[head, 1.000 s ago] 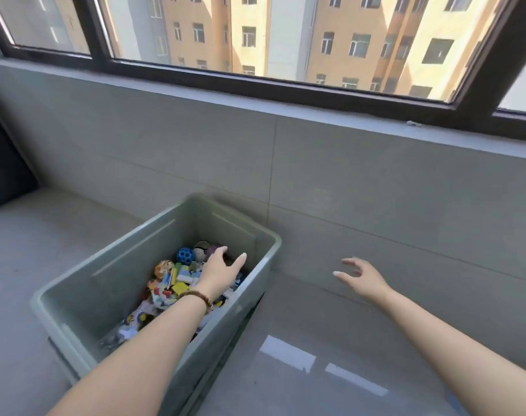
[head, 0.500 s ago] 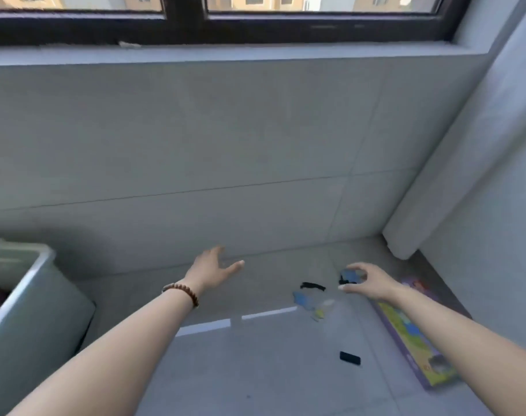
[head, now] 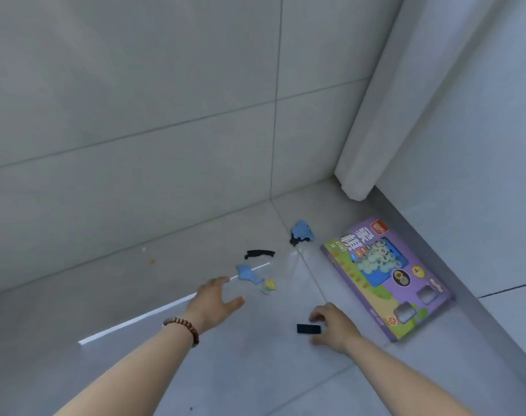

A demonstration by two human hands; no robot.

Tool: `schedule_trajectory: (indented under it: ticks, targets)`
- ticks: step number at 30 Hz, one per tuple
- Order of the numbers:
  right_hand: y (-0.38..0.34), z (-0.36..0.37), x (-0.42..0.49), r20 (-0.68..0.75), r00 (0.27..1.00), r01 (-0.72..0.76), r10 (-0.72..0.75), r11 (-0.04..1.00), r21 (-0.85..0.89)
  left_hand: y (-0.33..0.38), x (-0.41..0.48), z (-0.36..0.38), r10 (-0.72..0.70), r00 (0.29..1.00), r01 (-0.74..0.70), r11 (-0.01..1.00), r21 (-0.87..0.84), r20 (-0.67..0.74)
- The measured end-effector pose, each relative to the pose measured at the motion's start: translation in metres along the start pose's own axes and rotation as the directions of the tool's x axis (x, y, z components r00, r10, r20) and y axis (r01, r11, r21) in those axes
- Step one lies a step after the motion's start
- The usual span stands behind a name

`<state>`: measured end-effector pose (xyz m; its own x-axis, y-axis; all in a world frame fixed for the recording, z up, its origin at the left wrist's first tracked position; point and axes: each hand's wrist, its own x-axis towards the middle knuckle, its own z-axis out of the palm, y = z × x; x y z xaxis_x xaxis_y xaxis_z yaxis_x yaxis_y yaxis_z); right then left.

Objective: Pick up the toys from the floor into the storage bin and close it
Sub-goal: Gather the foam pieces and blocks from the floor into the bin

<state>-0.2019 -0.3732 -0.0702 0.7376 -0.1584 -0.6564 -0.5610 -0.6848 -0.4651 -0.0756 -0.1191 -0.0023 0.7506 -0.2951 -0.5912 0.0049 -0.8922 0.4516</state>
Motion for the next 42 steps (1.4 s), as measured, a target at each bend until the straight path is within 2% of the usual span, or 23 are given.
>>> schedule_trajectory:
  ticks: [3,6,7,8,10,11,12,14,16,19,22,25,28,31,33,35,36,38,39,40,42]
  targets:
    - [0.002,0.018,0.003,-0.136,0.991,0.001,0.001,1.0,0.018,-0.013,0.003,0.017,-0.046,0.999,0.047,0.996,-0.07,0.014]
    - [-0.021,0.024,0.011,-0.239,0.97,0.019,0.045,0.966,0.259,-0.014,0.008,0.025,-0.117,0.991,0.133,0.943,-0.304,0.071]
    - [-0.036,0.025,0.016,-0.266,0.962,0.041,0.064,0.928,0.371,-0.009,0.009,0.025,-0.15,0.979,0.198,0.87,-0.451,0.139]
    - [-0.054,0.024,0.02,-0.278,0.958,0.07,0.07,0.883,0.464,-0.002,0.009,0.025,-0.17,0.955,0.287,0.74,-0.609,0.243]
    - [-0.092,0.017,0.026,-0.259,0.966,0.133,0.018,0.823,0.552,0.009,0.013,0.023,-0.09,0.9,0.427,0.379,-0.821,0.427]
    - [-0.108,0.013,0.027,-0.24,0.97,0.159,-0.029,0.823,0.546,0.014,0.015,0.021,-0.03,0.892,0.444,0.248,-0.861,0.452]
    - [-0.121,0.007,0.029,-0.202,0.976,0.178,-0.082,0.836,0.52,0.019,0.016,0.019,0.01,0.894,0.44,0.162,-0.883,0.448]
    - [-0.134,-0.005,0.033,-0.064,0.983,0.179,-0.17,0.855,0.486,0.027,0.019,0.016,0.026,0.916,0.398,0.073,-0.914,0.401]
    - [-0.134,-0.02,0.042,0.019,0.982,0.153,-0.187,0.856,0.493,0.026,0.022,0.015,-0.007,0.932,0.361,0.064,-0.93,0.361]
    - [-0.12,-0.034,0.059,-0.079,0.995,0.085,-0.058,0.918,0.387,0.007,0.028,0.012,-0.138,0.942,0.315,0.055,-0.947,0.306]
    - [-0.104,-0.018,0.073,-0.127,0.99,-0.017,0.054,0.963,0.27,-0.015,0.033,0.01,-0.206,0.933,0.308,0.03,-0.951,0.296]
    - [-0.097,0.017,0.077,-0.163,0.986,0.023,0.02,0.966,0.256,-0.027,0.032,0.007,-0.205,0.936,0.305,0.068,-0.95,0.286]
    - [-0.094,0.037,0.075,-0.265,0.964,0.04,0.02,0.975,0.22,-0.029,0.035,0.001,-0.234,0.928,0.303,0.018,-0.953,0.29]
    - [-0.1,0.038,0.074,-0.286,0.957,0.057,0.051,0.932,0.357,-0.027,0.037,0.0,-0.24,0.931,0.287,0.013,-0.958,0.275]
    - [-0.115,0.032,0.07,-0.274,0.959,0.097,0.074,0.823,0.56,-0.024,0.035,0.001,-0.212,0.933,0.302,0.022,-0.953,0.291]
    - [-0.139,0.026,0.062,-0.19,0.982,0.152,-0.02,0.686,0.711,-0.022,0.033,0.001,-0.171,0.933,0.322,0.001,-0.947,0.317]
    - [-0.15,0.023,0.059,-0.132,0.985,0.17,-0.108,0.658,0.734,-0.021,0.032,0.001,-0.148,0.931,0.334,-0.016,-0.942,0.333]
    - [-0.159,0.019,0.062,-0.101,0.967,0.244,-0.236,0.72,0.649,-0.018,0.032,-0.001,-0.11,0.933,0.335,-0.078,-0.939,0.342]
    - [-0.158,0.016,0.067,-0.153,0.956,0.292,-0.251,0.752,0.591,-0.018,0.032,-0.001,-0.101,0.936,0.325,-0.117,-0.939,0.337]
    - [-0.155,0.012,0.073,-0.228,0.948,0.314,-0.223,0.779,0.542,-0.018,0.033,-0.003,-0.103,0.939,0.312,-0.143,-0.939,0.328]
    - [-0.145,0.006,0.088,-0.341,0.933,0.282,-0.118,0.828,0.484,-0.023,0.04,-0.003,-0.138,0.94,0.298,-0.109,-0.948,0.312]
